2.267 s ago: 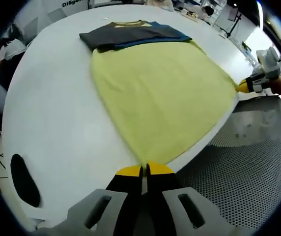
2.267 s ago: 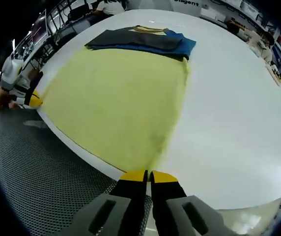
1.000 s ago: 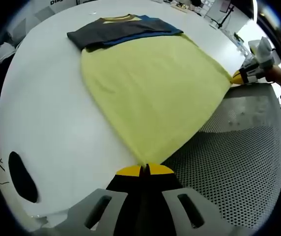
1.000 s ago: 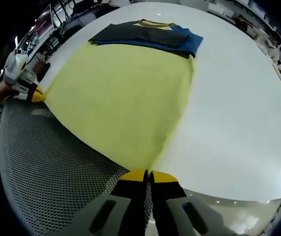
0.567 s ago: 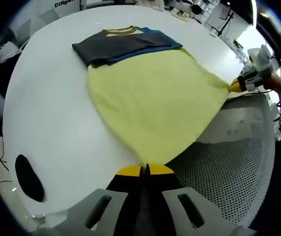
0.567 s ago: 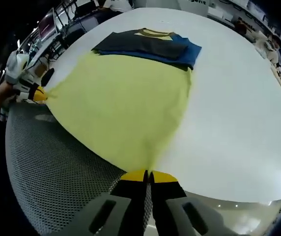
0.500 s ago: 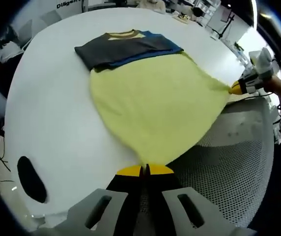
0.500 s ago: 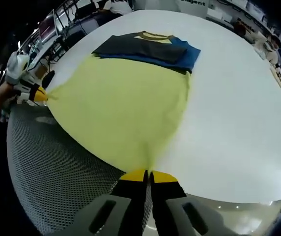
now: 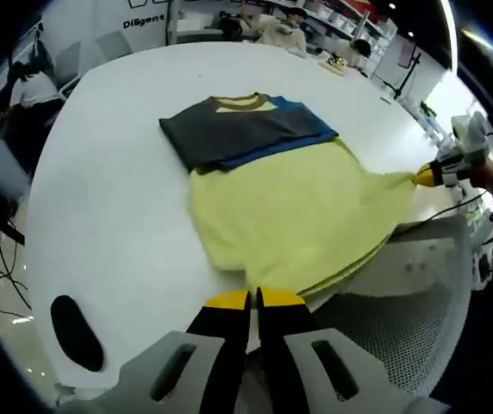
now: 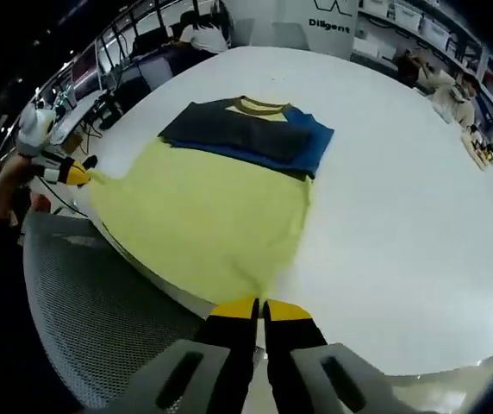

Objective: Fold the garment on the visible template until the final outline fits inside the template.

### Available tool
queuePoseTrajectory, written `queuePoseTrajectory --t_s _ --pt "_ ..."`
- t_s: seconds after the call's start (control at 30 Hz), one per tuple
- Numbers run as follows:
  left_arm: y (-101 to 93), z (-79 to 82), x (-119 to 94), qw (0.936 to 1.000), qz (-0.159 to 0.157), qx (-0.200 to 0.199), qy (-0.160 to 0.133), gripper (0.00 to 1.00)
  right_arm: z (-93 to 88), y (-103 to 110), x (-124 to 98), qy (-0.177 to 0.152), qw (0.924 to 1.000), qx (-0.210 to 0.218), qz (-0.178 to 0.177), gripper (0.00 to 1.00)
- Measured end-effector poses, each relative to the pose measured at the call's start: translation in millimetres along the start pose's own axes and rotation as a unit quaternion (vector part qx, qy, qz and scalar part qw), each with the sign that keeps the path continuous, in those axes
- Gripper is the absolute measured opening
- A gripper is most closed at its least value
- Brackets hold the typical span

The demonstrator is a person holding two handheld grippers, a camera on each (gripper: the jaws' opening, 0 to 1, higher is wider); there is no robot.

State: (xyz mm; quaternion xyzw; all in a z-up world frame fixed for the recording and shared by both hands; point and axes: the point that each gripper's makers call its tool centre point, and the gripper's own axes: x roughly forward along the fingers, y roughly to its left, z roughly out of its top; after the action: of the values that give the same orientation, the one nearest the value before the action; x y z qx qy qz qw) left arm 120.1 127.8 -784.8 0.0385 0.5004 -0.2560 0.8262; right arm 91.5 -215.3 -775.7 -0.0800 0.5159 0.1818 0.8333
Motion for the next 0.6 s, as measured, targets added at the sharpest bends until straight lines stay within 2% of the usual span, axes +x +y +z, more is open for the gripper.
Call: queuePoseTrajectory --t_s 0.07,0.17,0.43,0.6 --pt "1.8 10.8 -0.9 1.0000 0.001 0.001 -0.009 0.03 14.4 -4.9 -2.9 -0.017 0.9998 0.006 -0.006 0.00" --pt "5.8 18.9 -1.6 0.9999 0.002 -0.005 -0.015 0.03 26.9 -8.7 -4.9 -0.032 0.9993 0.013 -0.012 0.00" --pt "20.5 59.6 -10.1 0.9984 0.012 -0.005 -0.056 0.03 62.4 -19.1 -10.7 -0.066 0.9974 0.016 -0.025 0.00" --pt "26.7 78.7 -13.0 0.9971 0.019 -0.005 -0.073 0.03 86.9 -25.9 -12.6 -0.094 0.9949 0.023 -0.029 0.00"
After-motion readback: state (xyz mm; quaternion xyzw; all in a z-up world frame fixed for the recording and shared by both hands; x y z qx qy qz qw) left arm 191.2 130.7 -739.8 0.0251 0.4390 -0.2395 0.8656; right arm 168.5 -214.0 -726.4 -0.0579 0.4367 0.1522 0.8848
